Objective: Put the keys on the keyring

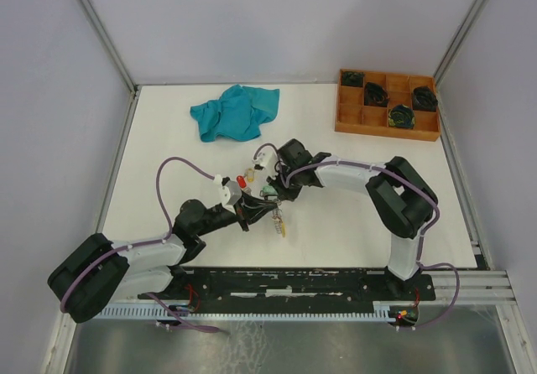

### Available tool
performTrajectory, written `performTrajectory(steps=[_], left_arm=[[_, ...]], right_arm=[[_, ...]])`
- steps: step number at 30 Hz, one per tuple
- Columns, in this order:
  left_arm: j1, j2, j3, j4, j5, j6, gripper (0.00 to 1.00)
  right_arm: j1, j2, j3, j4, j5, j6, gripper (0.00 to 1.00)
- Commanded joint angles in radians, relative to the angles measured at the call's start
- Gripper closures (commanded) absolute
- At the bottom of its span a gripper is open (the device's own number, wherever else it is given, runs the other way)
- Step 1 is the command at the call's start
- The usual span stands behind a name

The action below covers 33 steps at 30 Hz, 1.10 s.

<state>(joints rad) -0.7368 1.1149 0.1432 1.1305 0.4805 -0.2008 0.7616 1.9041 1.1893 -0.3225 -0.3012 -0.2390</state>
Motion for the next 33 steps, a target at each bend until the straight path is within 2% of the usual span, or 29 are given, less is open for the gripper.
performTrajectory(steps=[1,4,13,18,21,28,33], left_arm=[[-0.004,0.002,0.018,0.049,-0.003,0.005,0.97],[-0.004,-0.002,0.018,0.041,-0.013,0.008,0.97],[-0.004,-0.033,0.02,-0.02,-0.07,0.04,0.97],[-0.003,-0.043,0.025,-0.046,-0.099,0.043,0.97],[-0.003,-0.053,0.024,-0.06,-0.116,0.045,0.97],[-0.004,-0.056,0.028,-0.075,-0.123,0.046,0.97],[-0.004,-0.06,0.032,-0.086,-0.122,0.046,0.97]], right_arm=[[-0.055,-0.094,-0.047,-0.019,0.056,0.066,0.94],[-0.074,-0.145,-0.066,-0.059,0.121,0.119,0.99],[-0.126,-0.321,-0.119,-0.222,0.456,0.336,0.99],[-0.149,-0.383,-0.164,-0.23,0.613,0.456,0.99],[-0.153,-0.404,-0.195,-0.206,0.637,0.53,0.99],[-0.149,-0.355,-0.268,-0.137,0.544,0.731,0.99],[-0.133,-0.347,-0.319,-0.087,0.534,0.774,0.92]])
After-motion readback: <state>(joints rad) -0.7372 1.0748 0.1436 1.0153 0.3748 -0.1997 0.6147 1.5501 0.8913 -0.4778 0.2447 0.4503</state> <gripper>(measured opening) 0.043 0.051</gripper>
